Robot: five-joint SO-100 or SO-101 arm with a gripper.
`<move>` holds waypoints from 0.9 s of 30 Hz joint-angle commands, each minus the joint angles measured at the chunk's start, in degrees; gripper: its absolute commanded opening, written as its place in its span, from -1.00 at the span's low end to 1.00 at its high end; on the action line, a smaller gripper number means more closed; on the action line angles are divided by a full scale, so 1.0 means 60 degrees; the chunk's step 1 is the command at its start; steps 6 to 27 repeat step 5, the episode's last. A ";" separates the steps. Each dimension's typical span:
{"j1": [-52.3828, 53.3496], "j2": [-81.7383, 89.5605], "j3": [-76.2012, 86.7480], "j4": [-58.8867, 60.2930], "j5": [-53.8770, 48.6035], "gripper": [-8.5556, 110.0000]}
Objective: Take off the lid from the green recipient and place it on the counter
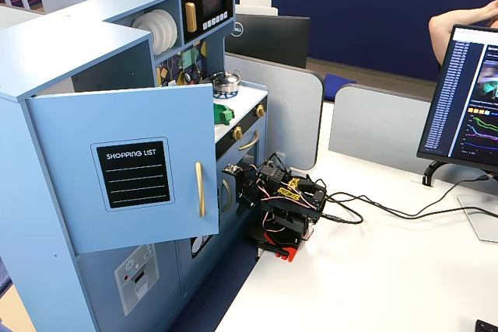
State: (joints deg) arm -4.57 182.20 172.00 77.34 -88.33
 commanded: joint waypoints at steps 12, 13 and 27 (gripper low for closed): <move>0.0132 -0.0029 -0.0044 0.1729 0.0293 -0.84; 0.0132 -0.0029 -0.0044 0.1729 0.0293 -0.84; 0.0132 -0.0029 -0.0044 0.1729 0.0293 -0.84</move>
